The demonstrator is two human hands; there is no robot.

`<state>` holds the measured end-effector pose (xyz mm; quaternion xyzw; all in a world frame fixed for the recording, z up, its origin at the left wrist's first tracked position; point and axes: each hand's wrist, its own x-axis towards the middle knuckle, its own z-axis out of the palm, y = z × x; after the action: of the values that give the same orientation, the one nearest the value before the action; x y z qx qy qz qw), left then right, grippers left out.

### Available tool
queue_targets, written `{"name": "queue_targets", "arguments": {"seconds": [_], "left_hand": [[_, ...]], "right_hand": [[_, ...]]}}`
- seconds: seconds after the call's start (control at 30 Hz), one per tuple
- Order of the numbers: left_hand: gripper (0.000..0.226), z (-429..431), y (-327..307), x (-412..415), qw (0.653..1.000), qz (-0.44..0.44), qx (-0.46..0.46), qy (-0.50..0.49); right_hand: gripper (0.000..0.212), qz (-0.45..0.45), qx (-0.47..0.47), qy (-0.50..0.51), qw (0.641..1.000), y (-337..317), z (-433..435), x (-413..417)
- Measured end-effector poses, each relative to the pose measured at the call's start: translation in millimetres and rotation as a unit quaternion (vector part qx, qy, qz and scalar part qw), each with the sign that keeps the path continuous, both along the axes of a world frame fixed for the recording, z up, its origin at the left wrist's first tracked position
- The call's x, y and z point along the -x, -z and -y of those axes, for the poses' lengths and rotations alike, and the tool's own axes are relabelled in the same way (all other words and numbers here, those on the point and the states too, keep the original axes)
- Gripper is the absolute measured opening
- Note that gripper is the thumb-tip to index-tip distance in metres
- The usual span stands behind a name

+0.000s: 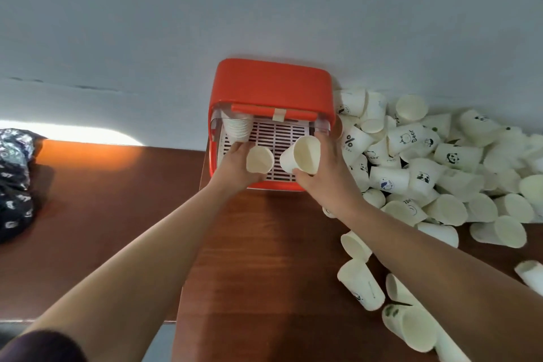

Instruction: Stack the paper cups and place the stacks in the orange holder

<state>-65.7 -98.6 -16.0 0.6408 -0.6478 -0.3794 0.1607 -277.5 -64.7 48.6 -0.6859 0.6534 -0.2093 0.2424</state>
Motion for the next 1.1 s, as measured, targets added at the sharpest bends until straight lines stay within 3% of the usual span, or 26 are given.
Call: {"name": "queue_targets", "arguments": {"seconds": [0.13, 0.27, 0.33, 0.4, 0.53, 0.6, 0.7, 0.83, 1.0, 1.1], "left_hand": [[0.089, 0, 14, 3, 0.999, -0.030, -0.033, 0.006], [0.113, 3, 20, -4, 0.997, -0.030, -0.071, 0.030], [0.116, 3, 21, -12, 0.995, -0.038, -0.084, 0.031], [0.105, -1, 17, -18, 0.993, -0.072, -0.094, 0.016], [0.054, -10, 2, -21, 0.978, -0.169, -0.112, -0.047], [0.054, -12, 2, -21, 0.978, -0.170, -0.114, -0.029], [0.061, -13, 10, -23, 0.986, -0.139, -0.089, -0.002], [0.058, -17, 7, -15, 0.994, -0.092, -0.045, -0.029], [0.055, -26, 0, -15, 0.997, -0.057, -0.003, -0.049], [0.047, -40, -11, -18, 0.994, -0.052, 0.039, -0.091]], "right_hand": [[0.077, 0.008, -0.007, -0.009, 1.000, 9, 5, -3], [0.079, 0.062, -0.017, -0.020, 0.998, 15, 11, -16], [0.080, 0.049, -0.029, -0.036, 0.998, 21, 15, -22], [0.081, 0.013, -0.040, -0.053, 0.998, 26, 20, -27], [0.085, -0.023, -0.094, -0.131, 0.987, 39, 25, -33], [0.089, -0.030, -0.136, -0.156, 0.978, 46, 25, -36], [0.079, -0.037, -0.125, -0.109, 0.985, 56, 27, -38], [0.069, -0.036, -0.101, -0.070, 0.992, 62, 26, -43], [0.083, -0.016, -0.139, -0.065, 0.988, 55, 19, -48], [0.069, 0.000, -0.120, -0.049, 0.992, 35, -5, -38]]}}
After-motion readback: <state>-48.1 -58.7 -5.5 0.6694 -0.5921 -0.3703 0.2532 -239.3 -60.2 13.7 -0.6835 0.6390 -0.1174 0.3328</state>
